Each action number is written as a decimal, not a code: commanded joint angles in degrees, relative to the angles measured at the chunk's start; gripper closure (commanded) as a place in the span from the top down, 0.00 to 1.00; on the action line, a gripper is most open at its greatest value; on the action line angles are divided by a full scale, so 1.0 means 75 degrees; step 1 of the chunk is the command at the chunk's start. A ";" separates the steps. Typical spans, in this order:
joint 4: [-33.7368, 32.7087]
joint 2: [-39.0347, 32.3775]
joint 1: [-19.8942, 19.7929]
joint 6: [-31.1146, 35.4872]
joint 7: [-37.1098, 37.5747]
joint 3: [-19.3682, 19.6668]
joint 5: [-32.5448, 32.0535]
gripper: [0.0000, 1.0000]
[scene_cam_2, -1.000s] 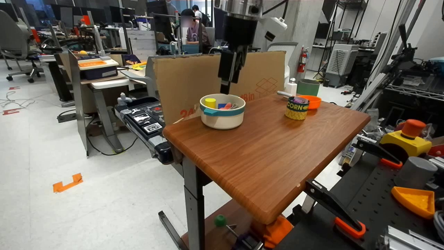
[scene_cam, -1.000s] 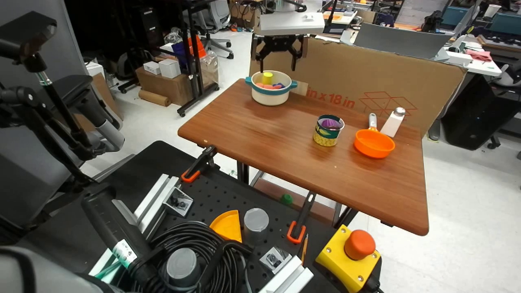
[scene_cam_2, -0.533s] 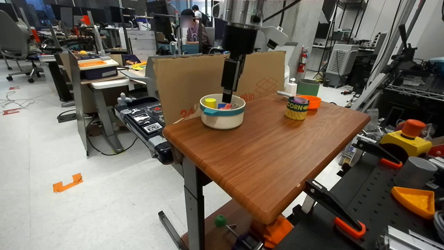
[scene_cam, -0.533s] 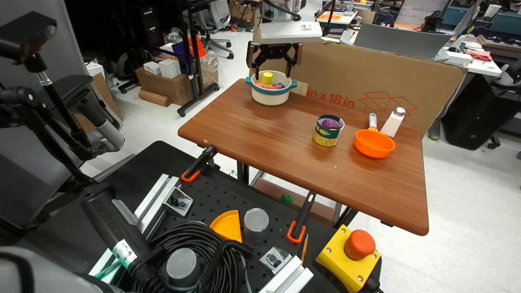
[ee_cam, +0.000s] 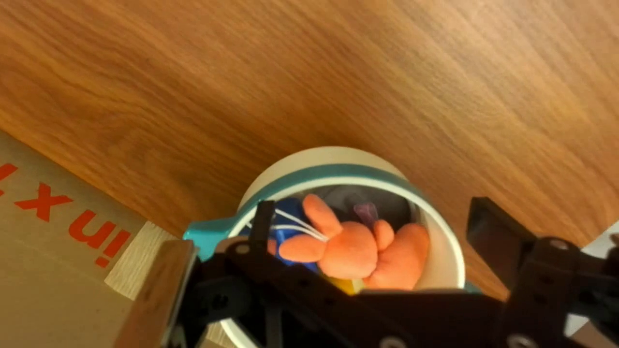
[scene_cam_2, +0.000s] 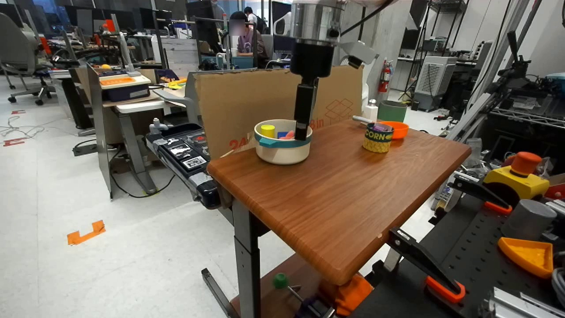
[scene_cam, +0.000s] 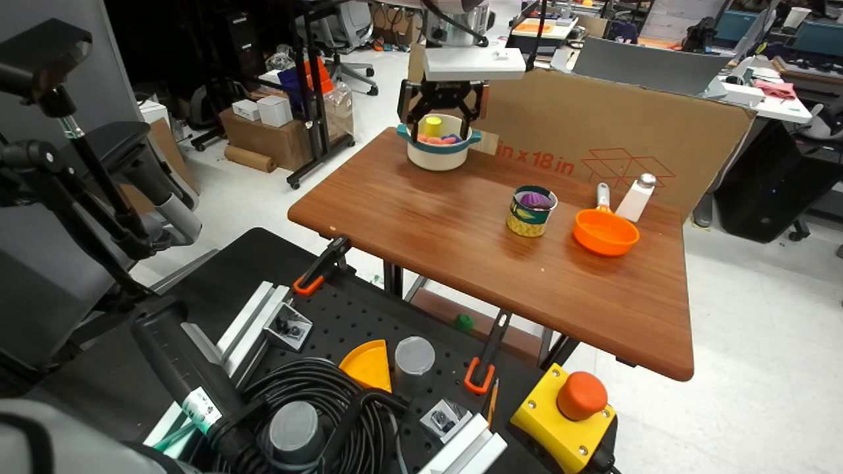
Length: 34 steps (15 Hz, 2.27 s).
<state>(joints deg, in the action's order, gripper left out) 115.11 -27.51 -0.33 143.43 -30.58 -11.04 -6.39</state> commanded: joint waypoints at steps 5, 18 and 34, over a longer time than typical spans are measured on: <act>-0.0159 -0.0105 -0.0072 -0.1191 -0.0626 -0.0018 0.0095 1.00; -0.0271 0.0131 -0.0152 -0.1458 -0.0786 0.0015 0.0142 1.00; 0.0434 0.0730 -0.0117 0.0038 -0.1120 0.0049 -0.0059 1.00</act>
<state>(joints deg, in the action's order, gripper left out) 116.51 -23.34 -1.05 138.56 -37.71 -9.90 -8.96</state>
